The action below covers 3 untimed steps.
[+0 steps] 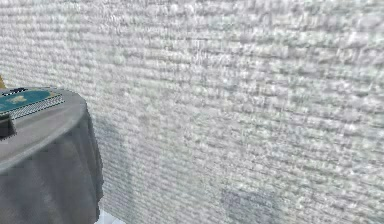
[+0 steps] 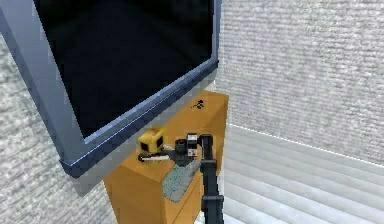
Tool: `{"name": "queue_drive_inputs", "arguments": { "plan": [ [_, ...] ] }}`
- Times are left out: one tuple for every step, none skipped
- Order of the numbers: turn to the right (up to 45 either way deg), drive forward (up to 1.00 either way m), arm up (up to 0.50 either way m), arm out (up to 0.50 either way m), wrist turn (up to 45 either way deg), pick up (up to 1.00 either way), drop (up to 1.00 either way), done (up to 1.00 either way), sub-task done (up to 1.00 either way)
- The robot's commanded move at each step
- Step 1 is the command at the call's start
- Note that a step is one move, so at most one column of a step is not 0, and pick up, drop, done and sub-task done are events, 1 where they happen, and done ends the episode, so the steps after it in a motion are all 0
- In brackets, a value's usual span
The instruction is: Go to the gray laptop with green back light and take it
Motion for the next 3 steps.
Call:
{"name": "queue_drive_inputs", "arguments": {
  "plan": [
    [0.0, 0.00, 0.00, 0.00, 30.0, 0.00, 0.00, 0.00, 0.00],
    [0.0, 0.00, -0.40, 0.00, 0.0, 0.00, 0.00, 0.00, 0.00],
    [0.0, 0.00, 0.00, 0.00, 0.0, 1.00, 0.00, 0.00, 0.00]
  ]
}}
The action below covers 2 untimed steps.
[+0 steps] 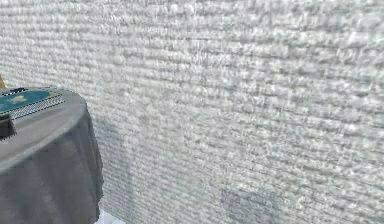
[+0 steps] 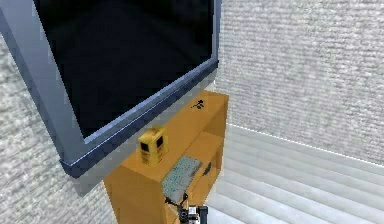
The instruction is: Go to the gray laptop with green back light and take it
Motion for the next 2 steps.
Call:
{"name": "queue_drive_inputs", "arguments": {
  "plan": [
    [0.0, 0.00, 0.10, 0.00, 0.0, 0.00, 0.00, 0.00, 0.00],
    [0.0, 0.00, 0.00, 0.00, 0.0, 0.00, 0.00, 1.00, 0.00]
  ]
}}
